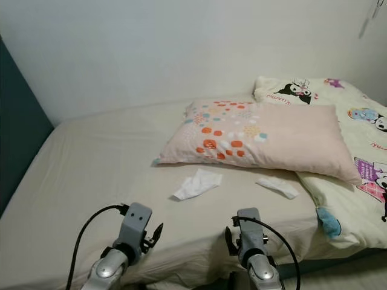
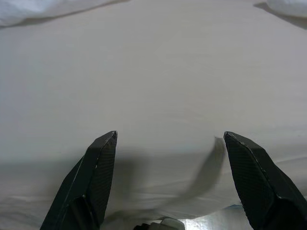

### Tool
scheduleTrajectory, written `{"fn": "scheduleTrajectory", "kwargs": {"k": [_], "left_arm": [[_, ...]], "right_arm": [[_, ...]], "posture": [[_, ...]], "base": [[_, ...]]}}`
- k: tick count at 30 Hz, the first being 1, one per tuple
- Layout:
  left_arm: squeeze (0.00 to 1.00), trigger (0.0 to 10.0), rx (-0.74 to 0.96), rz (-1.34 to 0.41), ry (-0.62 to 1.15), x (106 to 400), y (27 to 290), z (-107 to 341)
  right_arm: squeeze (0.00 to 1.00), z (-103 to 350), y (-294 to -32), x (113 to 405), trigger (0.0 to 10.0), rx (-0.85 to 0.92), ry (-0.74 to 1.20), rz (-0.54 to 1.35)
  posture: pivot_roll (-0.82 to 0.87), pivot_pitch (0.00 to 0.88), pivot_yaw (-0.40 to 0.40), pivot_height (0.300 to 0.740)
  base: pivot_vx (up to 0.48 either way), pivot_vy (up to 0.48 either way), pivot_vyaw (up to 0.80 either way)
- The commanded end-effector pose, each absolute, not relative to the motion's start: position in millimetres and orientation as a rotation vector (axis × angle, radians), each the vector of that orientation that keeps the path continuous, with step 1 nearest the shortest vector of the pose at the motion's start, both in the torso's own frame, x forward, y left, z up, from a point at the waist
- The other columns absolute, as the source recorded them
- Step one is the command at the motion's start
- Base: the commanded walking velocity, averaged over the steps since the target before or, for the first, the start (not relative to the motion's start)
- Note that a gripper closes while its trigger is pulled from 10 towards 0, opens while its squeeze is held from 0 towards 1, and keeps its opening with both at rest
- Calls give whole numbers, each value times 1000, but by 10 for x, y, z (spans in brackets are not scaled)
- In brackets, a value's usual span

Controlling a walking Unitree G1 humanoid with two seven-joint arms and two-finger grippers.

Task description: Clean up the room

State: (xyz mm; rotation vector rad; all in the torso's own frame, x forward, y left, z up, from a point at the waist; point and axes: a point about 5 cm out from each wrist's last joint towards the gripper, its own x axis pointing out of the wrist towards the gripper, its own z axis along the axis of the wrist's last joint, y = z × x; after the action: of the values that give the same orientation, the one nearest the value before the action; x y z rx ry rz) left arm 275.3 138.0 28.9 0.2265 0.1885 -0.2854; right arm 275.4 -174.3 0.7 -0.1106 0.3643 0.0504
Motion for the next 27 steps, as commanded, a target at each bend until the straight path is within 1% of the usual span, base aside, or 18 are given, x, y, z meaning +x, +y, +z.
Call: {"fn": "scheduleTrajectory", "kwargs": {"k": [1, 8, 13, 16, 22, 23, 24, 25, 27], "left_arm": [[0, 10000, 249, -309, 177, 2737, 1442, 305], [0, 10000, 250, -346, 117, 2823, 1566, 482], [0, 10000, 260, -423, 86, 2876, 1519, 597], [0, 10000, 254, -479, 67, 2951, 1441, 687], [0, 10000, 249, -472, 58, 3073, 1422, 775], [0, 10000, 238, -455, 47, 3102, 1430, 815], [0, 10000, 228, -444, 36, 3123, 1436, 851], [0, 10000, 221, -435, 19, 3149, 1436, 902], [0, 10000, 182, -434, -13, 3190, 1402, 1014]], "right_arm": [[0, 79, -1777, 2801, 10000, -102, 328, 28], [0, 246, -1931, 2930, 10000, -109, 272, -35], [0, 331, -2042, 3006, 10000, -126, 256, -82], [0, 391, -2142, 3071, 10000, -149, 255, -122], [0, 502, -2252, 3180, 10000, -138, 245, -160], [318, 536, -2271, 3209, 10000, -140, 241, -166], [553, 563, -2285, 3233, 10000, -140, 238, -171], [1000, 606, -2306, 3270, 10000, -142, 235, -170], [1000, 694, -2374, 3346, 10000, -155, 241, -168]], "posture": [[-16, 64, 3, 572], [-3, 91, 1, 572], [3, 104, 1, 572], [7, 122, 6, 572], [5, 155, 12, 572], [4, 166, 12, 572], [4, 170, 13, 572], [6, 186, 9, 572], [15, 214, -1, 572]], "base": [[0, 0, 0], [0, 0, 0], [0, 0, 0], [0, 0, 0], [0, 0, 0], [0, 0, 0], [0, 0, 0], [0, 0, 0], [0, 0, 0]]}}
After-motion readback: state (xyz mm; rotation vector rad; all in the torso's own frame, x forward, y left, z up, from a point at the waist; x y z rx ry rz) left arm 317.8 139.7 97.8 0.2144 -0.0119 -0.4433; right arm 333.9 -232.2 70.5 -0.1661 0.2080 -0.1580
